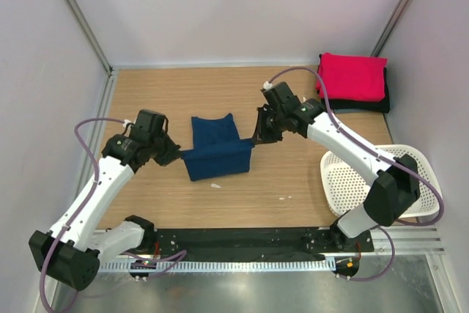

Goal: Fold and stack the t-shirts
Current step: Fold the tshirt

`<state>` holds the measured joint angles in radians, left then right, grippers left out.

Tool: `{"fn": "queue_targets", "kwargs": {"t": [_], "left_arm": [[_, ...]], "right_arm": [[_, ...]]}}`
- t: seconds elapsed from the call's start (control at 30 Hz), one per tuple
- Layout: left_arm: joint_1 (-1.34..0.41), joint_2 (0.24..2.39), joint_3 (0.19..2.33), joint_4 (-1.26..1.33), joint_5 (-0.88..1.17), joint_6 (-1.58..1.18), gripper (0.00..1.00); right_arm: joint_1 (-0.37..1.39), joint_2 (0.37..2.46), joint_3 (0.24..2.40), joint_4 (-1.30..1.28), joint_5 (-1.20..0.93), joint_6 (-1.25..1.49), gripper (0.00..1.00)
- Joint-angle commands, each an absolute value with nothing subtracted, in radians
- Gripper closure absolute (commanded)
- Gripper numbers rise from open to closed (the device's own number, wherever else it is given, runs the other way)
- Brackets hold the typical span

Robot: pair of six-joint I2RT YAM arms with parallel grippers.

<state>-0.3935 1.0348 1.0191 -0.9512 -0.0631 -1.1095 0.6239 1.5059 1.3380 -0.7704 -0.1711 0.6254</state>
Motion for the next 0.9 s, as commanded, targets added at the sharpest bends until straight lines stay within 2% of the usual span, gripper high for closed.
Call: {"fn": "queue_targets", "kwargs": {"t": [0.0,0.3,0.53,0.57,0.87], "left_arm": [[-0.333,1.051,1.040,-0.878,-0.088,-1.028,1.00],[-0.272,1.155,1.071,-0.761,-0.052,-0.957,1.00],[-0.238,1.275,1.075,-0.644,-0.055,-0.927,1.00],[-0.220,1.335,1.084,-0.574,-0.042,-0.913,1.00],[-0.186,1.531,1.160,-0.480,-0.031,-0.884,1.00]], "right_arm": [[0.601,1.520,1.437,-0.770,-0.115,0.561,0.99],[0.568,1.670,1.594,-0.807,-0.080,0.546,0.99],[0.551,1.773,1.603,-0.687,-0.063,0.571,0.99],[0.536,1.836,1.635,-0.651,-0.051,0.569,0.99],[0.483,1.991,1.746,-0.581,-0.064,0.565,0.99]]}}
